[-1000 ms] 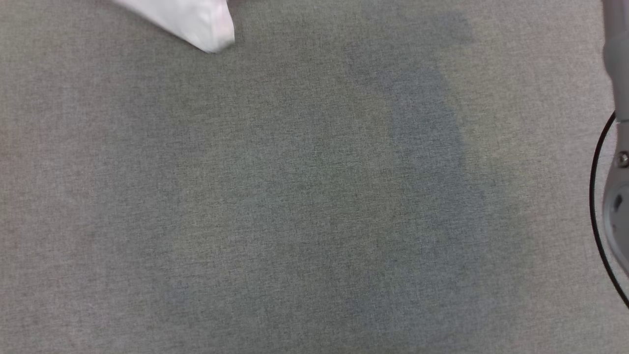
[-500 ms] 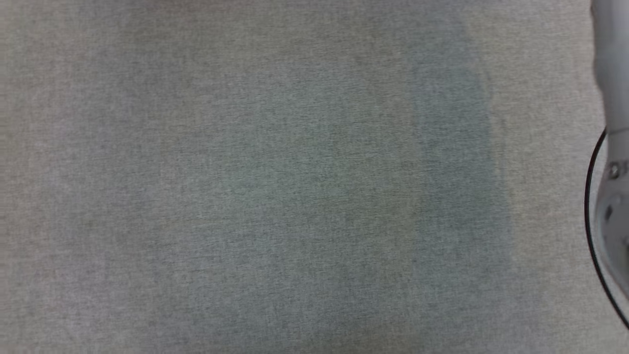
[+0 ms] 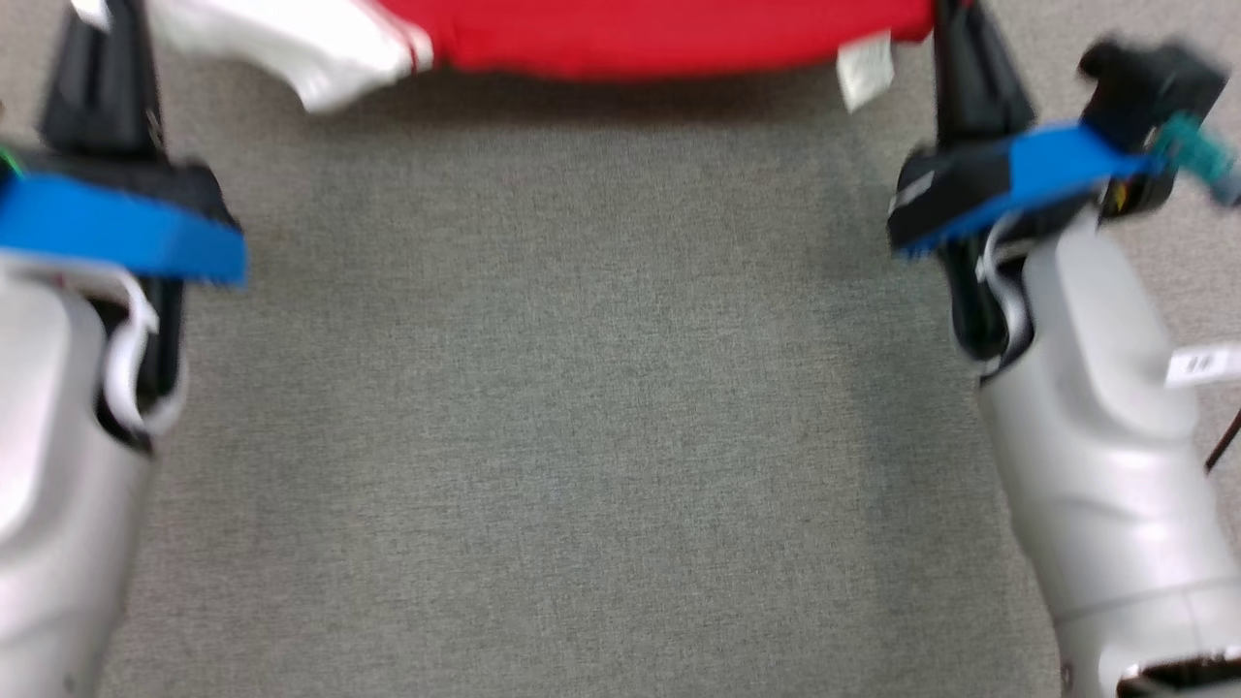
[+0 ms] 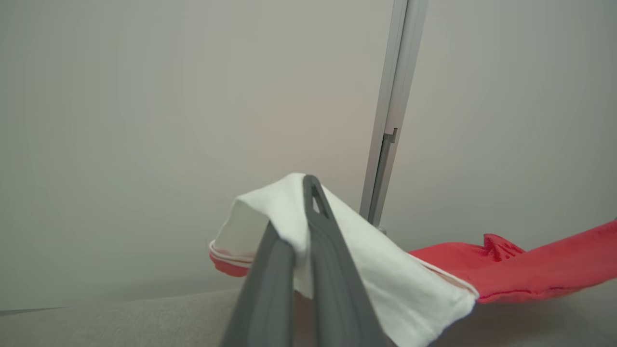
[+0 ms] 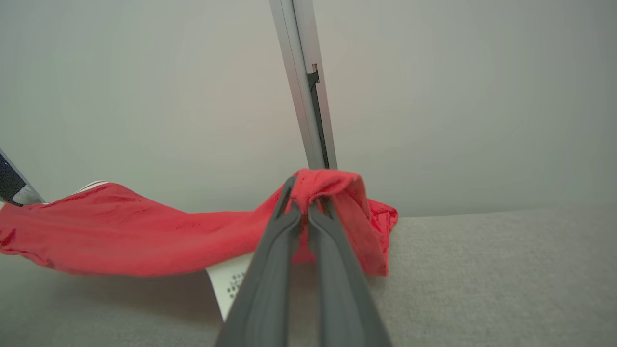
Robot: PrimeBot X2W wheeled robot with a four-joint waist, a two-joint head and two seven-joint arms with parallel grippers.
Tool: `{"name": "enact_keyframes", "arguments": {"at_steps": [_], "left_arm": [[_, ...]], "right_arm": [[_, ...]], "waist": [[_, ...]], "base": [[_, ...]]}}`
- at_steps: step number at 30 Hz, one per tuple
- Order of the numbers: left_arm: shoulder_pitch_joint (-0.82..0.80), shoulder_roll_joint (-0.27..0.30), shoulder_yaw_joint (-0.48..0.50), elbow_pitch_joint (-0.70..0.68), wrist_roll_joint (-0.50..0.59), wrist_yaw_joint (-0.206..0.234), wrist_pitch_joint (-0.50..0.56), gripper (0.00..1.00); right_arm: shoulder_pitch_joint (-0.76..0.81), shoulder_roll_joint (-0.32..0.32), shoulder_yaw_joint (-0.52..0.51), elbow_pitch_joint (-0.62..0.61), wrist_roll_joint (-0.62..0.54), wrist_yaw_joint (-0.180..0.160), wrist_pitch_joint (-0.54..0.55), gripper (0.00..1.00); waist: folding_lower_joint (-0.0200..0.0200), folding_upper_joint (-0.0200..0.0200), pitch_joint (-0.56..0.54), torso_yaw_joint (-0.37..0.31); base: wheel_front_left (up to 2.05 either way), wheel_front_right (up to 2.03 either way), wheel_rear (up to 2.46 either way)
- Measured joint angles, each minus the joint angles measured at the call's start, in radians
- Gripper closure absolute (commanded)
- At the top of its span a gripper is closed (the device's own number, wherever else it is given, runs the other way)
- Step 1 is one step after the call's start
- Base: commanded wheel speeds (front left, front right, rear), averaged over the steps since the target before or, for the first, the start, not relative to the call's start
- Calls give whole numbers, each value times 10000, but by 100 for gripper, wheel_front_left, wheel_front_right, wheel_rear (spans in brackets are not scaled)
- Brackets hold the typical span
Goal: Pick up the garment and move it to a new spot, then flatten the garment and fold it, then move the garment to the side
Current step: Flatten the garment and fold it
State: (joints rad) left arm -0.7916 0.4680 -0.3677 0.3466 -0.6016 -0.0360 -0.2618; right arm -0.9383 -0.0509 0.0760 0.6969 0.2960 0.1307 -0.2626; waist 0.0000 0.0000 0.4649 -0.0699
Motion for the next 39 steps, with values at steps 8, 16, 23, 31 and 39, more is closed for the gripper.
{"name": "enact_keyframes", "arguments": {"at_steps": [8, 16, 23, 31, 39], "left_arm": [[3965, -1037, 907, -1231, 322, 211, 0, 100], [6733, -1783, 1471, -1666, 627, 291, 2, 100], [8445, -2130, 1308, -2123, 807, 322, 0, 100], [9824, -2270, 1026, -3003, 878, 800, 173, 100], [10128, -2257, 729, -3246, 934, 876, 418, 100]], "right_arm": [[3221, 2, 245, -558, 462, 0, -2, 100], [5271, -337, 190, -539, 773, 0, -2, 100], [6994, -541, -2, -1051, 861, 0, 230, 100], [8735, -556, -704, -2604, 577, 0, 1225, 100], [9838, -466, -1047, -4368, 418, 0, 2372, 100]], "waist": [[-2, 0, -1036, 107], [-3, 0, -2084, 153], [-3, 0, -2813, 304], [-3, 0, -3368, 341], [-1, 0, -3454, 325]], "base": [[0, 0, 0], [0, 0, 0], [0, 0, 0], [0, 0, 0], [0, 0, 0]]}}
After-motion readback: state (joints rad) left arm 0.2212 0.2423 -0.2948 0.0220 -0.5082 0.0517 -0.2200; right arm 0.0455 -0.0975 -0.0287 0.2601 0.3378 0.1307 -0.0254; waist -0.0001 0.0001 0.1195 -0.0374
